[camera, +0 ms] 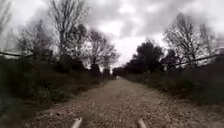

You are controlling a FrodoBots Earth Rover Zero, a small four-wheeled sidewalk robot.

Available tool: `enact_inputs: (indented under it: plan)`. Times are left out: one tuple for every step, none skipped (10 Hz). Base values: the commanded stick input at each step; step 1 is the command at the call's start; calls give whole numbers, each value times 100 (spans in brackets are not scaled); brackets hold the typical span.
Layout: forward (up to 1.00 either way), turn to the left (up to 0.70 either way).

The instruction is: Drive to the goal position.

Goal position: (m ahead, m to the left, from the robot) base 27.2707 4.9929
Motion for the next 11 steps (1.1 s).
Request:
enact_inputs:
  plan:
    - [70, 0]
    - [70, 0]
    - [70, -6]
    - [70, -30]
    - [70, -22]
    - [70, -6]
    - [70, 0]
    - [70, 0]
    - [70, 0]
    - [70, -10]
    - [70, -35]
